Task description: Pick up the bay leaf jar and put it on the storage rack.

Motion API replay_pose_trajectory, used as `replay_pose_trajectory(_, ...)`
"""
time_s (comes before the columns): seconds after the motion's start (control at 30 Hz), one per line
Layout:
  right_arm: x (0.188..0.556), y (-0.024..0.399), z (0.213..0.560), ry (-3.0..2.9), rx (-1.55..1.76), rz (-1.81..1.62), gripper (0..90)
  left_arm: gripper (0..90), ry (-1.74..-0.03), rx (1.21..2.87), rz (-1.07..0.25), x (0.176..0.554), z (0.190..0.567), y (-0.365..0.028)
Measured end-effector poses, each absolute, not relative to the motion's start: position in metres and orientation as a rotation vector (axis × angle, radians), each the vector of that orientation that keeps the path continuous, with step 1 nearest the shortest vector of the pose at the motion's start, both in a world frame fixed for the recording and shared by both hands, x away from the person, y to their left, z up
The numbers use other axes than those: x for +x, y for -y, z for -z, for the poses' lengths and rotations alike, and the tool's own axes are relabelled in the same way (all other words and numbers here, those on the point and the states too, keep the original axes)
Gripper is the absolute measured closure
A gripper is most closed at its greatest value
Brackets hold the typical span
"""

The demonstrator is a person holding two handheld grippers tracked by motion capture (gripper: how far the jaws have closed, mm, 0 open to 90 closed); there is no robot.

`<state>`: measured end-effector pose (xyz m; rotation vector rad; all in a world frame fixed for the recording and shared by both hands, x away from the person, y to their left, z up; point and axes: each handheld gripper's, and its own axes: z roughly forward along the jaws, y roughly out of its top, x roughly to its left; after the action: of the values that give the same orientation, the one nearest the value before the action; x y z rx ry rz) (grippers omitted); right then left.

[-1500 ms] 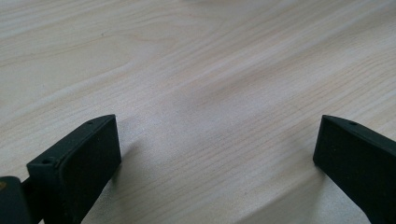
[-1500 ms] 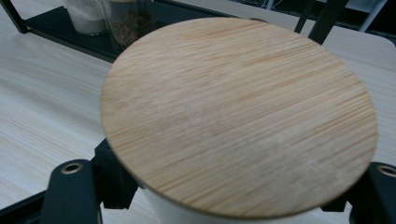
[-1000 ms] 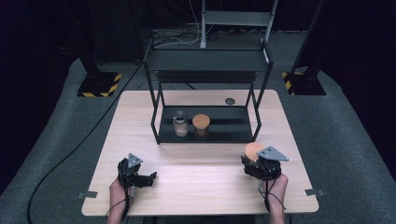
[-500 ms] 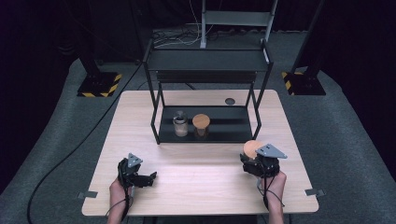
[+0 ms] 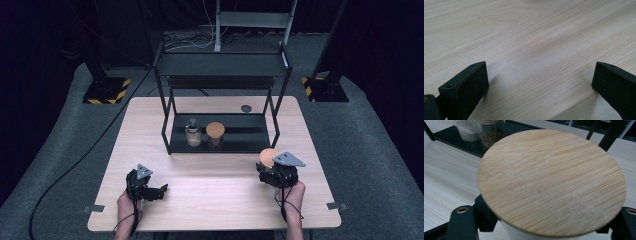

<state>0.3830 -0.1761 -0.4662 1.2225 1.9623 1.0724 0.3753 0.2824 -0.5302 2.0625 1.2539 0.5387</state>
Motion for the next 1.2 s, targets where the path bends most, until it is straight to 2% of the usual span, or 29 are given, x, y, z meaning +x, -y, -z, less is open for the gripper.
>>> replay_pose_trajectory(1.2,0.403,0.170,0.468,-1.972,1.229,-1.073,24.8,0.3,-1.251,2.065,-0.545,0.375,0.530,-0.282)
